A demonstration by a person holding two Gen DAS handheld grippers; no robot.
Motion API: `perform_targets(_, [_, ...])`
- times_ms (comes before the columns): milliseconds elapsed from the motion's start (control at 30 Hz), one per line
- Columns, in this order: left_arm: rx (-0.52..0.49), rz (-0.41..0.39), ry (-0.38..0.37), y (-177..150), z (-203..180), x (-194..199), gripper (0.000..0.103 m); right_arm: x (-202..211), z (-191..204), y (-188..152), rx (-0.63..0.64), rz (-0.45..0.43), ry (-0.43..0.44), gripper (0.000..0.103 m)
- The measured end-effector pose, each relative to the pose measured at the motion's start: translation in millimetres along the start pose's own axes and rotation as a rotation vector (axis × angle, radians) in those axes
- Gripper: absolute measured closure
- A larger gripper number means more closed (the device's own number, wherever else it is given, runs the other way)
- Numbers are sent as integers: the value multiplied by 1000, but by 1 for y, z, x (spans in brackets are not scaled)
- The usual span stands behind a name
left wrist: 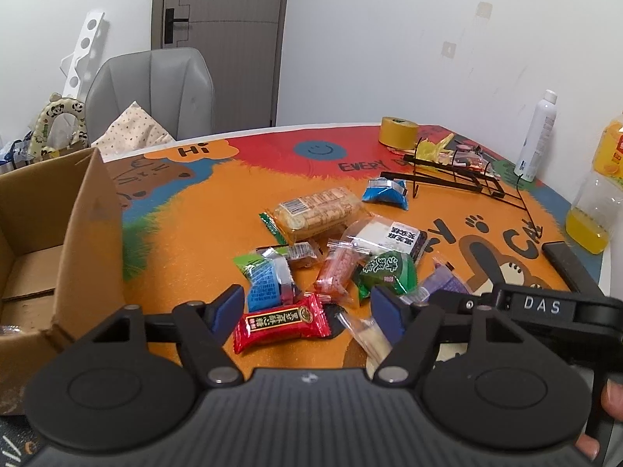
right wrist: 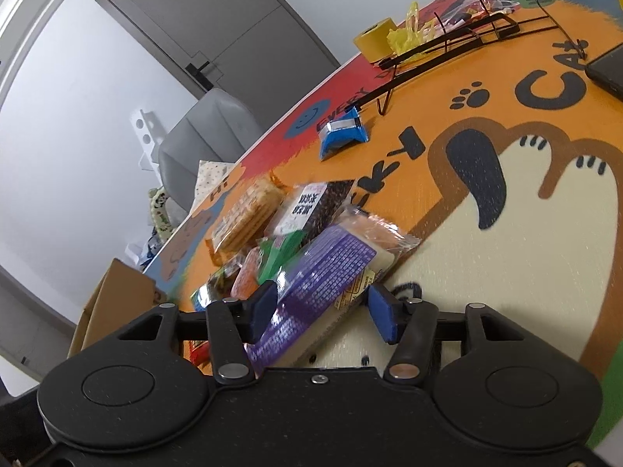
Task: Organize snacks
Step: 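Grasp the red candy bar with the left tool while the right tool grasps the purple-labelled bar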
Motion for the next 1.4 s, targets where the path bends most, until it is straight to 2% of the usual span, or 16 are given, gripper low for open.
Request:
perform_targets(167, [5, 19, 4, -1, 2, -14, 32, -8, 7, 3, 41, -15, -27, 44])
perform_targets(300, [6, 33, 6, -3, 3, -26, 32, -15, 14, 5, 79, -18, -36, 35])
perform_targets(500, [17, 49, 7, -7, 9, -39, 33, -22, 20, 8, 126, -27, -70, 34])
perform_targets(833, [13, 79, 2, -16, 12, -42, 39, -26, 30, 0, 220, -36, -141, 35])
perform_targets(900, [18, 96, -3, -21, 11, -43, 49, -23, 31, -3, 240, -36, -144, 35])
perform_targets(1000, [9, 87, 7, -25, 11, -38, 60, -18, 29, -7, 265, -34, -154, 43])
perform_targets(1267, [-25, 81, 7, -34, 1, -28, 82, 1, 25, -18, 308, -27, -164, 53])
perform_targets(1400, [-13, 87, -18, -38, -2, -20, 85, 9, 24, -20, 292, -19, -189, 54])
Point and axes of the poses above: each gripper's, at about its wrist camera, not at the fingertips, and x roughly against the way its jaws point, z to its left, y to its top, the point moved 4 cm from there along -x, roughly the way its jaws point, and after that the axes turned 2 degrees about -x, right-handed, at the moved point
